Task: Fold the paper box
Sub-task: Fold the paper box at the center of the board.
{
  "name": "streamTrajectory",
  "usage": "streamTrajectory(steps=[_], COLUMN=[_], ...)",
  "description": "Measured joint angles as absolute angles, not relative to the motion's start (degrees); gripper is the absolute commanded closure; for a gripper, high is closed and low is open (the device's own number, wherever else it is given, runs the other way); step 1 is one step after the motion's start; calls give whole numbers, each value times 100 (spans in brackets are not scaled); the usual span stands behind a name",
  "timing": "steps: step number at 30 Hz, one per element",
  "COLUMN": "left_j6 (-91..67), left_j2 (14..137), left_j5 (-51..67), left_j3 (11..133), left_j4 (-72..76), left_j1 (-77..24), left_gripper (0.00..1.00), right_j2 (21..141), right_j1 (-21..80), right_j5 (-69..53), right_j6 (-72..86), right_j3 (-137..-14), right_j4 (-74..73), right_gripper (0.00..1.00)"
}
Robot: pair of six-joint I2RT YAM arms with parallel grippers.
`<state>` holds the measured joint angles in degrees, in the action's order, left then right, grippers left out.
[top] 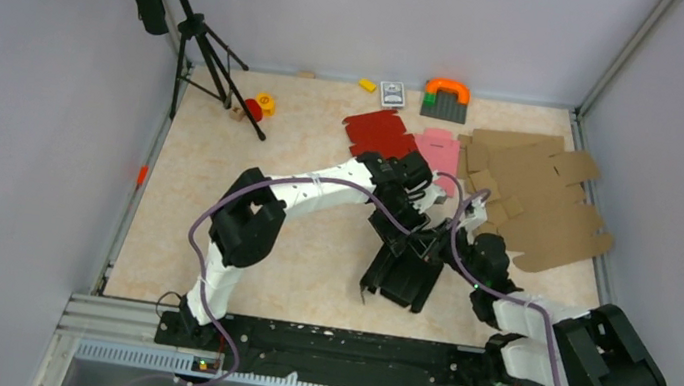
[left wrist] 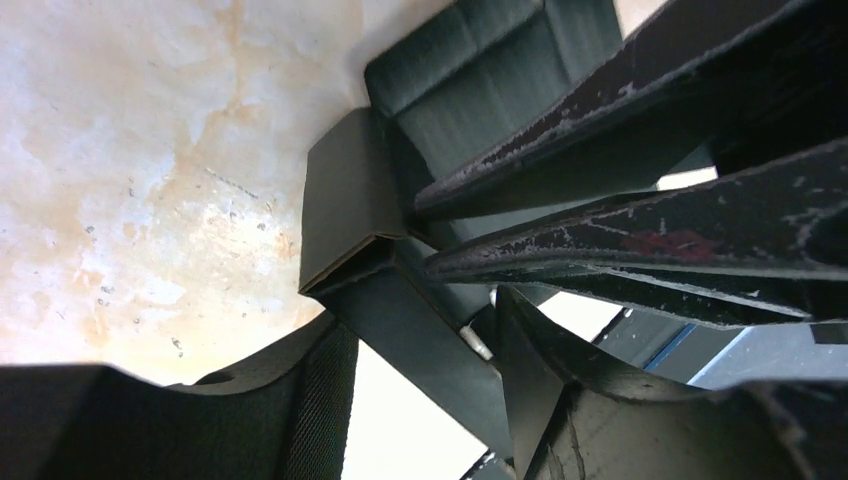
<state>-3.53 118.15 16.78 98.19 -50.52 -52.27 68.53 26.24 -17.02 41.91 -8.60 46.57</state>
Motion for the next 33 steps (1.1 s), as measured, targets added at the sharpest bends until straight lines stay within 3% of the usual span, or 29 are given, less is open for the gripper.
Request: streamTrajectory(steps=[5,10,21,26,33], left_j6=[-484,-593,-696,-701,-744], left_j2=[11815,11826,11942,11942,11939], left_j5=[1636,1533,1356,1367,1319], left_j3=[9819,9819,9826,9736,9607], left_j4=[-4805,-4659,-4637,-4480,-4355], left_j1=[-5227,-5225,-5262,-5293,-5325], left_gripper=[46,58,47,48,50], right_j2=[6853,6853,6853,6853,6943], right_j1=[2624,2624,2624,2624,2707], right_j5=[-1575,-1468,-1330,-1216,-1022], right_j6=[4541,4766,5081,5227,5457], right_j3=[-668,-580,-434,-362,-298], right_j4=[4884,5052,5238,5317,5448], right_gripper=[85,86,90,91,83])
